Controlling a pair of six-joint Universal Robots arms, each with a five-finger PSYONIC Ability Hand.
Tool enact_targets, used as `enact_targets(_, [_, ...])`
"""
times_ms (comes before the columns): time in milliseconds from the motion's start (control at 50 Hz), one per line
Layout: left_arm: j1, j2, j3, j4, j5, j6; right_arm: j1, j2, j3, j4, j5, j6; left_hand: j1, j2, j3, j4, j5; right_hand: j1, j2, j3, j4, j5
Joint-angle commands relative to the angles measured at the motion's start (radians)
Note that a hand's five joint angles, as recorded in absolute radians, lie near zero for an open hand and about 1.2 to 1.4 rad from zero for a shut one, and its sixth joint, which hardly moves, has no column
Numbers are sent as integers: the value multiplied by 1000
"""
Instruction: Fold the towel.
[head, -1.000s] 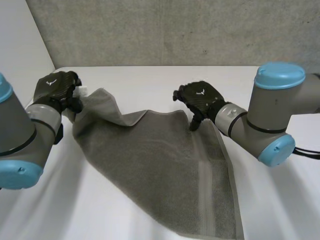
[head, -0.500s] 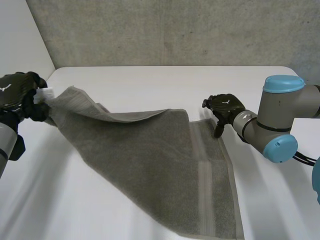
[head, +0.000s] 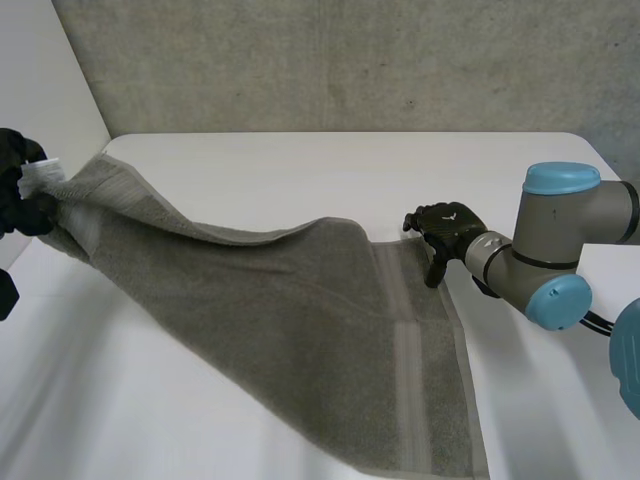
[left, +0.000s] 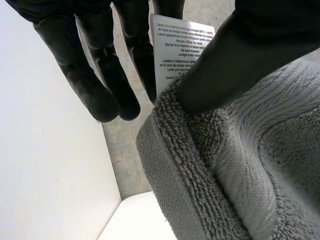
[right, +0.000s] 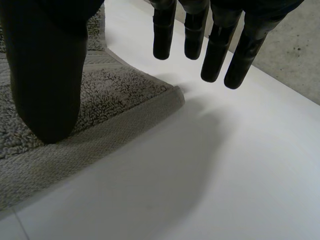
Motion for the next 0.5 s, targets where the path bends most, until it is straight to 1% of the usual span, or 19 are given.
enact_targets(20, [0, -1, 4, 1, -1, -12, -1, 12, -14, 0, 3, 0, -53, -91, -149, -123, -269, 82, 108, 94, 88, 69])
enact_targets(80, [0, -1, 4, 2, -1, -12, -1, 15, -15, 2, 3, 0, -53, -91, -149, -123, -269, 149, 175, 162, 155, 136])
enact_targets(100, [0, -1, 4, 2, -1, -12, -1, 15, -15, 3, 2, 0, -53, -91, -149, -123, -269, 205, 230, 217, 211, 192])
enact_targets(120, [2, -1, 4, 4, -1, -12, -1, 15, -15, 3, 2, 0, -53, -91, -149, -123, -269, 206, 231, 218, 212, 192])
enact_targets(220, [2, -1, 4, 7, -1, -12, -1, 15, -15, 6, -1, 0, -53, -91, -149, -123, -269, 413, 439, 425, 419, 400])
enact_targets(280, [2, -1, 4, 9, -1, -12, -1, 15, -15, 8, -3, 0, -53, -91, -149, -123, -269, 464, 489, 476, 470, 450])
enact_targets(320, [2, -1, 4, 9, -1, -12, -1, 15, -15, 14, -6, 0, -53, -91, -149, -123, -269, 613, 638, 625, 619, 599])
enact_targets(340, [2, -1, 6, 9, -1, -12, -1, 15, -15, 14, -6, 0, -53, -91, -149, -123, -269, 614, 639, 626, 620, 600])
enact_targets(380, [2, -3, 6, 9, -1, -12, 0, 14, -20, 18, -6, 0, -53, -91, -149, -123, -269, 780, 806, 792, 786, 767])
enact_targets(400, [2, -3, 7, 9, -1, -12, 0, 14, -20, 18, -6, 0, -53, -91, -149, -123, -269, 781, 806, 793, 787, 767])
enact_targets(420, [2, -3, 7, 9, -1, -12, 0, 8, -20, 18, -6, 0, -53, -91, -149, -123, -269, 877, 902, 889, 883, 863])
enact_targets(440, [2, -3, 7, 9, -1, -13, 0, 8, -20, 18, -6, 0, -53, -91, -149, -123, -269, 878, 903, 890, 884, 864])
enact_targets(460, [2, -3, 7, 9, -1, -13, 0, 0, -20, 18, -6, 2, -53, -91, -149, -123, -269, 982, 1008, 995, 988, 969])
enact_targets(500, [0, -6, 12, 9, -1, -12, 2, -11, -20, 15, -4, 3, -53, -91, -149, -123, -269, 1010, 1035, 1022, 1016, 996])
